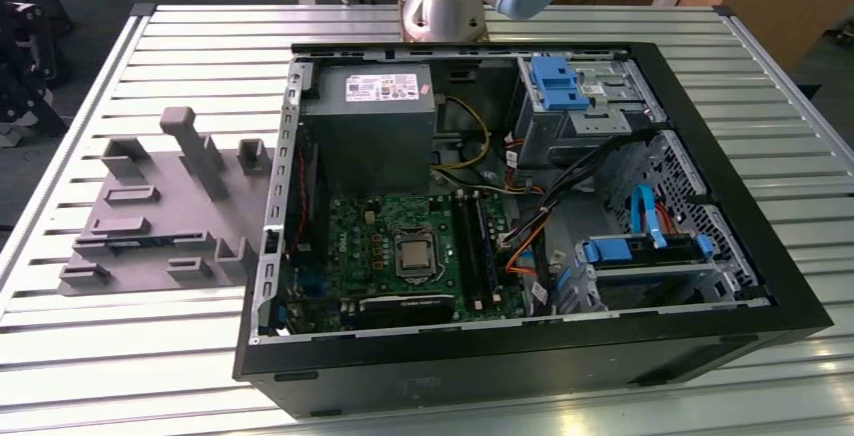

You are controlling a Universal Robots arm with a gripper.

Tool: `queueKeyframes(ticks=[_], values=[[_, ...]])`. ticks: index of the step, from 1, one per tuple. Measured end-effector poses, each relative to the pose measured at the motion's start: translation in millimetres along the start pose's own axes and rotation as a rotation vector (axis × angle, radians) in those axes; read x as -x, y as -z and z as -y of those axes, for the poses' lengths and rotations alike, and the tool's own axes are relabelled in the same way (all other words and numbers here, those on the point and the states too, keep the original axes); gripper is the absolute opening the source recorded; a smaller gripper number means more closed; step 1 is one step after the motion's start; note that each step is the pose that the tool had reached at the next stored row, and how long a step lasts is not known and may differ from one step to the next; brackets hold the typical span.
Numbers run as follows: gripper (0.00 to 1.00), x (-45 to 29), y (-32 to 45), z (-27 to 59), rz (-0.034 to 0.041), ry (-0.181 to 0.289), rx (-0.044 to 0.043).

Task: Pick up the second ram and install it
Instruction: 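Pick up the second ram and move it above second insertion slot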

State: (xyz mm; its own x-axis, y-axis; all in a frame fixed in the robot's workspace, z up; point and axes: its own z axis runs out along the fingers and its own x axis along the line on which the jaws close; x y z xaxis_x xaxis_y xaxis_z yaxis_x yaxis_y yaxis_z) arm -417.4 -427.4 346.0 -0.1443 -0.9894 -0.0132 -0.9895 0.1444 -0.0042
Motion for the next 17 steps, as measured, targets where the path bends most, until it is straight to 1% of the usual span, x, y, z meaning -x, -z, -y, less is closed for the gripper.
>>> queueKeyframes(ticks=[2,8,9,10,13,14,15,16,17], values=[[0.11,-0.1,-0.2,0.0,0.0001,0.013,0.0001],[0.11,-0.1,-0.2,-0.1,0.0001,0.013,0.0001],[0.17,-0.1,-0.2,0.0,0.0001,0.013,0.0002],[0.17,-0.1,-0.2,0.0,0.0002,0.014,0.0001],[0.35,-0.1,-0.2,0.0,0.0001,0.014,0.0001],[0.35,-0.1,-0.4,0.0,0.0001,0.014,0.0002],[0.41,-0.1,-0.9,0.0,0.0003,0.014,0.0005],[0.41,0.0,-1.6,-0.1,0.0000,0.014,0.0023],[0.47,-0.1,-2.7,-0.1,-0.0004,0.013,0.0047]])
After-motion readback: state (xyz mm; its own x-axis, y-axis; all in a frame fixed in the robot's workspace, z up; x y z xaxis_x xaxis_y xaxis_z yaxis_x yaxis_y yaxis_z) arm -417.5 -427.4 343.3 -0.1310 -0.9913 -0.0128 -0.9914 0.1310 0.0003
